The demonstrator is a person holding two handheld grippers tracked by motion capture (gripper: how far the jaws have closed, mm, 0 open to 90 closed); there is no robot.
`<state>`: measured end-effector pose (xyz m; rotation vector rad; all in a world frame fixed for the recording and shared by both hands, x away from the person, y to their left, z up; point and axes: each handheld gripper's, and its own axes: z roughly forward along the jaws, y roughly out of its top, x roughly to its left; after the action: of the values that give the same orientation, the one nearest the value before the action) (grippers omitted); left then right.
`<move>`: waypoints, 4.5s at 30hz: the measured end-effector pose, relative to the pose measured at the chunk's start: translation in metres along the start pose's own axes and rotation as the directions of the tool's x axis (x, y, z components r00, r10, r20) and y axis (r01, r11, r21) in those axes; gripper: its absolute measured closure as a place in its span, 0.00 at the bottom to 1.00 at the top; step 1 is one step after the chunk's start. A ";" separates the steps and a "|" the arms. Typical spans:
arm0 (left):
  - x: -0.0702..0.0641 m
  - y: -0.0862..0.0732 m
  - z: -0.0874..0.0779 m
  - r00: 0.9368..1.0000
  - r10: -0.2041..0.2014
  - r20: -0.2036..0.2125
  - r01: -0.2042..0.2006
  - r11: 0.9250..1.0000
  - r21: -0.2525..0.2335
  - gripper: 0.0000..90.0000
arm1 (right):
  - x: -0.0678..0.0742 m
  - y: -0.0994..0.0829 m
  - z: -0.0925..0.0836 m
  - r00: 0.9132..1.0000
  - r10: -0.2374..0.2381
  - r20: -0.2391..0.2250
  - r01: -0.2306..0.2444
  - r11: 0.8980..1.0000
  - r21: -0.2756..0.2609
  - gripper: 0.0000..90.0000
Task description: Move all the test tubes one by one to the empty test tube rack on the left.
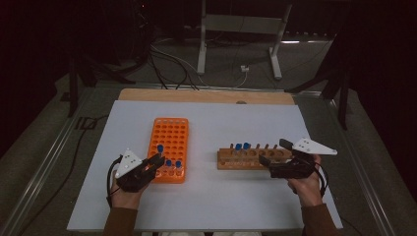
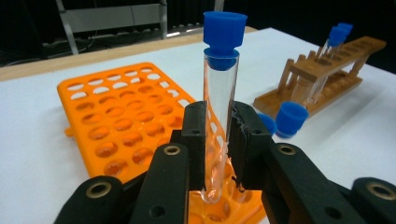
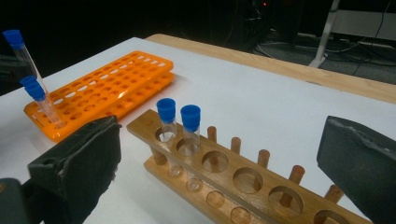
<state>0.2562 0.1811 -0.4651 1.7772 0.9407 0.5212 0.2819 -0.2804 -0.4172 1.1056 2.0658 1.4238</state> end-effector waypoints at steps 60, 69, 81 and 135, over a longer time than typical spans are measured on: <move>0.005 -0.004 -0.012 0.994 0.045 0.096 -0.050 0.997 0.060 0.46 | 0.001 -0.002 0.010 1.000 -0.004 -0.007 0.004 1.000 0.029 0.01; 0.011 -0.001 -0.015 1.000 0.000 0.021 -0.001 1.000 0.020 0.19 | 0.000 0.003 0.023 1.000 -0.012 -0.005 0.012 0.999 0.053 0.09; 0.018 0.002 -0.021 0.997 -0.047 -0.068 0.047 0.999 -0.004 0.02 | 0.010 -0.002 0.046 0.997 -0.074 -0.007 0.075 0.992 0.097 0.49; 0.006 0.040 0.004 0.996 -0.066 0.052 0.068 0.997 -0.044 0.02 | 0.017 0.026 0.029 0.996 -0.077 -0.041 0.079 0.996 0.047 0.86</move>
<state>0.2774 0.1760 -0.4304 1.7038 0.9426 0.4497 0.3015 -0.2458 -0.4033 1.0108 2.1571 1.3753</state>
